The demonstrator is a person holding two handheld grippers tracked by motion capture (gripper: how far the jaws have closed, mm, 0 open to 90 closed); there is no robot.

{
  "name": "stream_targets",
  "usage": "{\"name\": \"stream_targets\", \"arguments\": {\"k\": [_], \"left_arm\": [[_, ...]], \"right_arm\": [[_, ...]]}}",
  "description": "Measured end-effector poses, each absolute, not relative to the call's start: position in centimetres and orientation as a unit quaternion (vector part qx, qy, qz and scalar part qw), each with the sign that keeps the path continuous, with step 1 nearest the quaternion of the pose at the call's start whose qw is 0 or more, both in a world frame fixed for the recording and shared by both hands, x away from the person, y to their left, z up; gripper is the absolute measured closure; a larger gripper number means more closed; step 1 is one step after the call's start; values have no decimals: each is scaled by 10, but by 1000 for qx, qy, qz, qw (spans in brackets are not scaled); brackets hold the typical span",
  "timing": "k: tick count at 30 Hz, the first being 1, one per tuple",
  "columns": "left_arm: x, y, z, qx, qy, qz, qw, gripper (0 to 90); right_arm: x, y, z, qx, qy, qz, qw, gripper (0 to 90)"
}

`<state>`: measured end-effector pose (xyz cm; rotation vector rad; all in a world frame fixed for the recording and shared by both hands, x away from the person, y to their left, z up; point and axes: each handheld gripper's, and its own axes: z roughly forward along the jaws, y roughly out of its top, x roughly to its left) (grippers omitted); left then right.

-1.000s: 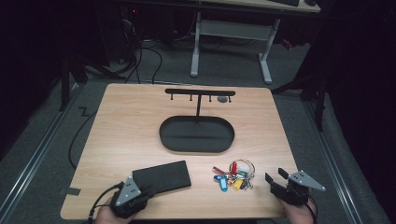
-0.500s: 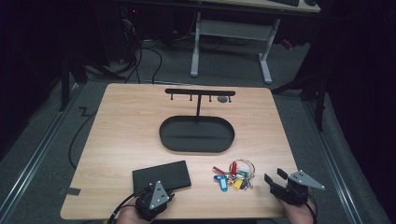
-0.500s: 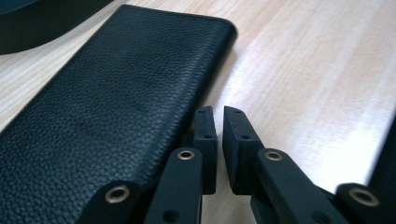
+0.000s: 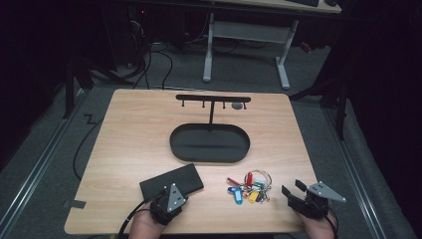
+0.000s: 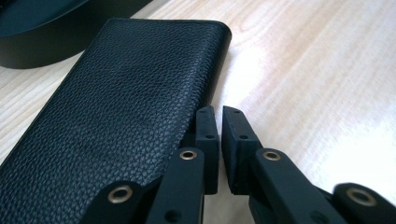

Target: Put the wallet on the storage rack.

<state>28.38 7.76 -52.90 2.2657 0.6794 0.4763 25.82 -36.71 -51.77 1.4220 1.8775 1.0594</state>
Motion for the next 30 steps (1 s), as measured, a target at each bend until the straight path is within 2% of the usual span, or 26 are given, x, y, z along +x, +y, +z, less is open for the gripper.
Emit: {"name": "stream_targets", "arguments": {"k": [9,14,18,20,21,24,27,30], "left_arm": [[291,73,-530,871,274,181,365,835],[284,89,-517,860,231,176,420,713],[280,119,-507,846,237,200,434,648],[279,136,-505,840,249,206,435,626],[279,151,-506,834,267,210,435,579],[278,165,-509,832,277,210,433,544],[275,174,-514,836,282,211,421,464],[272,176,-518,841,277,216,411,440]], "right_arm": [[258,-368,-518,528,700,394,276,389],[258,-369,-517,528,698,397,276,389],[258,-370,-517,529,697,398,275,389],[258,-371,-517,529,697,398,276,389],[258,-371,-517,529,697,398,275,388],[258,-370,-517,530,697,399,273,388],[258,-370,-517,528,699,399,274,388],[259,-369,-518,527,700,398,272,388]]}}
